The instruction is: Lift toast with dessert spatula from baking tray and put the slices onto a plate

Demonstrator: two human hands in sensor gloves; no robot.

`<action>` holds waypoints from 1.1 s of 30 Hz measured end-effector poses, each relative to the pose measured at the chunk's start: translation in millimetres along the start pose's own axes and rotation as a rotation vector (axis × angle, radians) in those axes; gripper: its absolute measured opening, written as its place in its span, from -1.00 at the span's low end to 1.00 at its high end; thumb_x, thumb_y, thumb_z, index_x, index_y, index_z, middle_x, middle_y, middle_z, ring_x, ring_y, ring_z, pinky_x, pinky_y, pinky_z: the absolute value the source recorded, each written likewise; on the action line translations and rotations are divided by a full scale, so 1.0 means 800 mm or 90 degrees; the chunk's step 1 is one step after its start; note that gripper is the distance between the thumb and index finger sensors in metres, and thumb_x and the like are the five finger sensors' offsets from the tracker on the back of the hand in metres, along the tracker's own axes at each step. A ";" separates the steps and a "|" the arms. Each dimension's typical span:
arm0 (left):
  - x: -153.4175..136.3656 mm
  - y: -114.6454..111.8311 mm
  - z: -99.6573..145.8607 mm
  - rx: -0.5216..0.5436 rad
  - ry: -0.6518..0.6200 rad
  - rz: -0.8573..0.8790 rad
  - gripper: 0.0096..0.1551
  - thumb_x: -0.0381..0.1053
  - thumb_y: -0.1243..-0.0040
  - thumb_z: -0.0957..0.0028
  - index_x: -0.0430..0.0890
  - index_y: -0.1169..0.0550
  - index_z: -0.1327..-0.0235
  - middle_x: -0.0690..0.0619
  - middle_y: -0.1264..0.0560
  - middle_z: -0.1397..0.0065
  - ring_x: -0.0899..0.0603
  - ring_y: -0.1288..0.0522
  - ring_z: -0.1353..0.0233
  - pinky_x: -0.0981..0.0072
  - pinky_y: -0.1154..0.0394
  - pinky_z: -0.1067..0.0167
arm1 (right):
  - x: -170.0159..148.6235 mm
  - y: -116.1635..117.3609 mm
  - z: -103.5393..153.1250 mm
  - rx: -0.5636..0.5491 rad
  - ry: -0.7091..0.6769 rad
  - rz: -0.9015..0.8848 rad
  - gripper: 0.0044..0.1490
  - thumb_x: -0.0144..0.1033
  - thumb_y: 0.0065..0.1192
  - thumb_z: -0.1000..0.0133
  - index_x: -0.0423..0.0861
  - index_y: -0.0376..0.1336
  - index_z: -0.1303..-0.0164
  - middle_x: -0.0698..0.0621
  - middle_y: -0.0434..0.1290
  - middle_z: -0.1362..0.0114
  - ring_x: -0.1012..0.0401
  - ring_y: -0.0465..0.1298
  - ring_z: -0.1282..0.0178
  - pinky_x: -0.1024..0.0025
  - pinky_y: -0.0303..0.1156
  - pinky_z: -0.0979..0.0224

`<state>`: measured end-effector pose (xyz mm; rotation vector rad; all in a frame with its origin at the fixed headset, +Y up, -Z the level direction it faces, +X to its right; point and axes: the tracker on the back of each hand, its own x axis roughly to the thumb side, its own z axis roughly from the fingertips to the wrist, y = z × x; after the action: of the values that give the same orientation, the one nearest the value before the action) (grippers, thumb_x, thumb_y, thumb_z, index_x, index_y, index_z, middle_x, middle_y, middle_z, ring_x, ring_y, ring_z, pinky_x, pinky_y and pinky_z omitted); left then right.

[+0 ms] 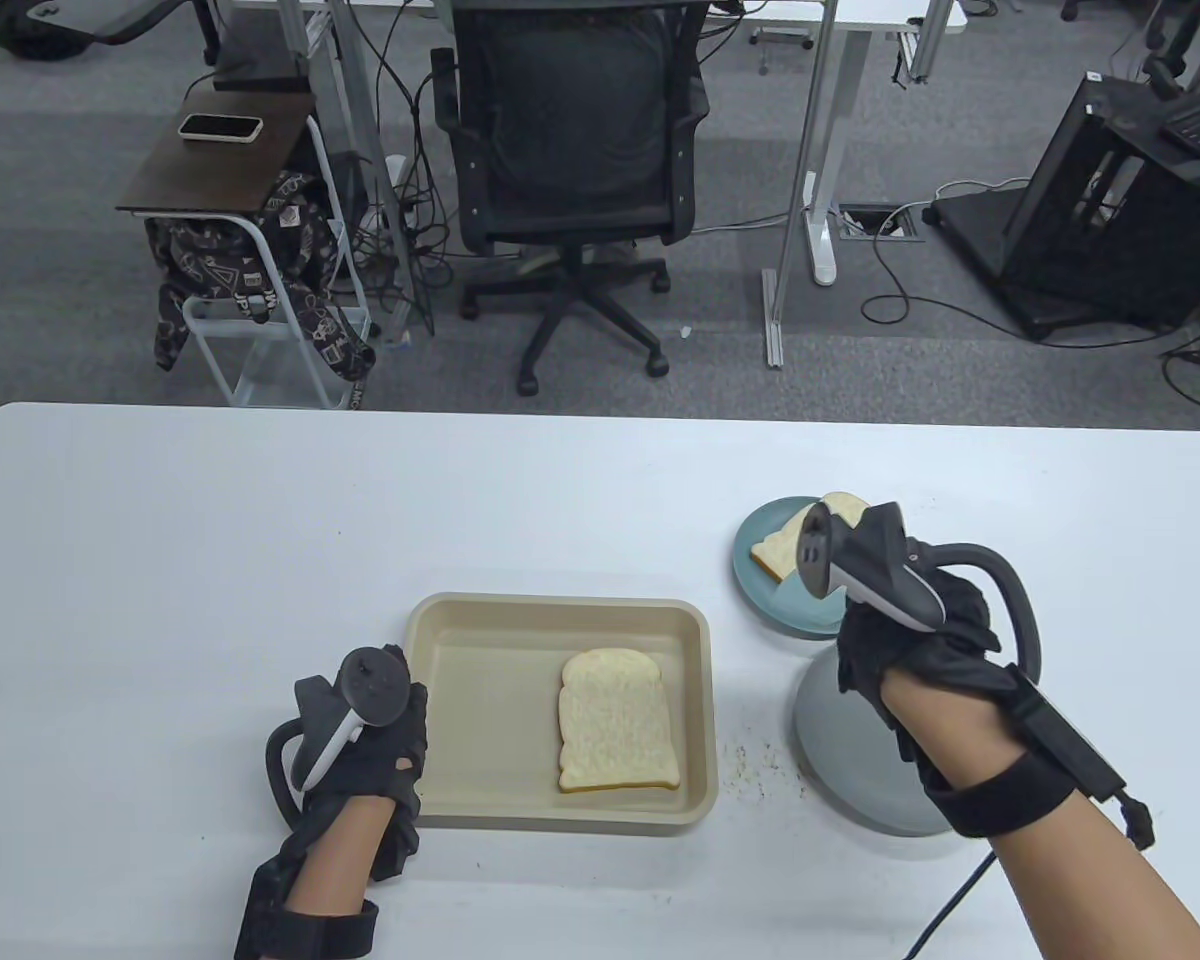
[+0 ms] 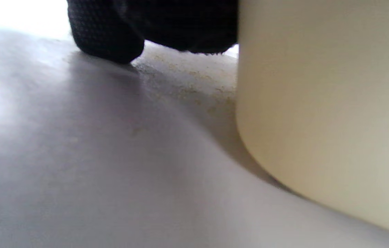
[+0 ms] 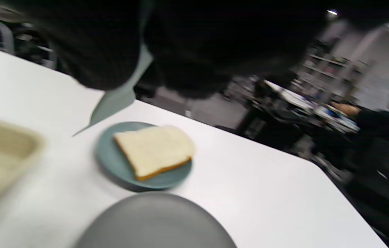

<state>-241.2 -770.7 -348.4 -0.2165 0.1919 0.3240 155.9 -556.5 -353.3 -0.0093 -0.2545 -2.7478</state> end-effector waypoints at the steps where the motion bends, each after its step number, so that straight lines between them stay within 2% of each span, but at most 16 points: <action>1: 0.000 0.000 0.000 0.000 0.000 0.001 -0.27 0.17 0.06 -0.31 -0.12 -0.15 -0.66 0.11 -0.59 0.09 0.01 -0.61 0.41 -0.02 -0.58 -0.15 | 0.013 -0.003 0.010 -0.004 -0.035 0.014 -0.42 -0.06 0.38 0.08 0.09 0.44 -0.17 -0.04 0.67 0.26 0.19 0.62 0.65 0.24 0.63 0.68; 3: 0.000 0.000 0.000 0.000 0.000 0.000 -0.27 0.17 0.07 -0.31 -0.12 -0.15 -0.66 0.11 -0.59 0.09 0.01 -0.61 0.41 -0.02 -0.58 -0.15 | 0.041 -0.004 0.025 -0.005 -0.092 0.065 -0.42 -0.05 0.38 0.09 0.10 0.44 -0.17 -0.03 0.67 0.25 0.19 0.62 0.64 0.24 0.63 0.66; 7: 0.000 0.000 0.000 0.000 0.000 0.001 -0.27 0.17 0.07 -0.31 -0.12 -0.15 -0.66 0.11 -0.59 0.09 0.01 -0.61 0.41 -0.02 -0.58 -0.15 | 0.079 0.005 0.033 -0.011 -0.134 0.156 -0.42 -0.04 0.37 0.09 0.11 0.44 -0.16 -0.01 0.67 0.25 0.20 0.63 0.63 0.25 0.64 0.65; 12: 0.000 0.000 0.000 0.000 0.000 0.001 -0.27 0.17 0.07 -0.31 -0.12 -0.15 -0.66 0.11 -0.59 0.09 0.01 -0.61 0.41 -0.02 -0.58 -0.15 | 0.100 0.017 0.020 0.022 -0.150 0.192 -0.42 -0.04 0.36 0.09 0.12 0.43 -0.17 -0.01 0.67 0.24 0.20 0.63 0.62 0.25 0.64 0.63; 16: 0.000 0.000 0.000 0.000 0.000 0.002 -0.27 0.17 0.07 -0.31 -0.12 -0.15 -0.66 0.11 -0.59 0.09 0.01 -0.61 0.41 -0.02 -0.58 -0.15 | 0.103 0.023 0.005 0.039 -0.150 0.197 -0.41 -0.04 0.36 0.09 0.13 0.42 -0.17 0.00 0.67 0.23 0.20 0.63 0.61 0.25 0.64 0.62; 23: 0.000 0.000 0.000 0.000 -0.001 0.002 -0.27 0.16 0.08 -0.31 -0.12 -0.15 -0.66 0.11 -0.59 0.09 0.01 -0.60 0.41 -0.02 -0.58 -0.15 | 0.075 0.039 -0.041 0.098 -0.194 0.102 -0.41 -0.10 0.41 0.15 0.14 0.41 -0.14 -0.01 0.66 0.21 0.15 0.64 0.55 0.17 0.65 0.54; 27: 0.001 0.000 0.000 0.002 -0.001 -0.003 -0.27 0.16 0.08 -0.32 -0.12 -0.15 -0.66 0.11 -0.59 0.09 0.01 -0.60 0.41 -0.02 -0.58 -0.15 | 0.043 0.059 -0.075 0.151 -0.214 -0.030 -0.42 -0.13 0.43 0.16 0.14 0.42 -0.12 -0.01 0.66 0.20 0.12 0.65 0.53 0.16 0.64 0.53; 33: 0.001 0.000 0.000 0.003 -0.001 -0.004 -0.28 0.16 0.08 -0.32 -0.12 -0.14 -0.66 0.11 -0.59 0.09 0.01 -0.60 0.41 -0.02 -0.58 -0.15 | 0.024 0.093 -0.093 0.172 -0.245 -0.153 -0.42 -0.13 0.44 0.16 0.13 0.42 -0.12 0.00 0.67 0.20 0.12 0.64 0.55 0.18 0.63 0.56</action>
<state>-240.5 -770.5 -348.5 -0.2125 0.1900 0.3171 167.6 -645.2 -412.6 -0.4666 -0.7754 -2.9029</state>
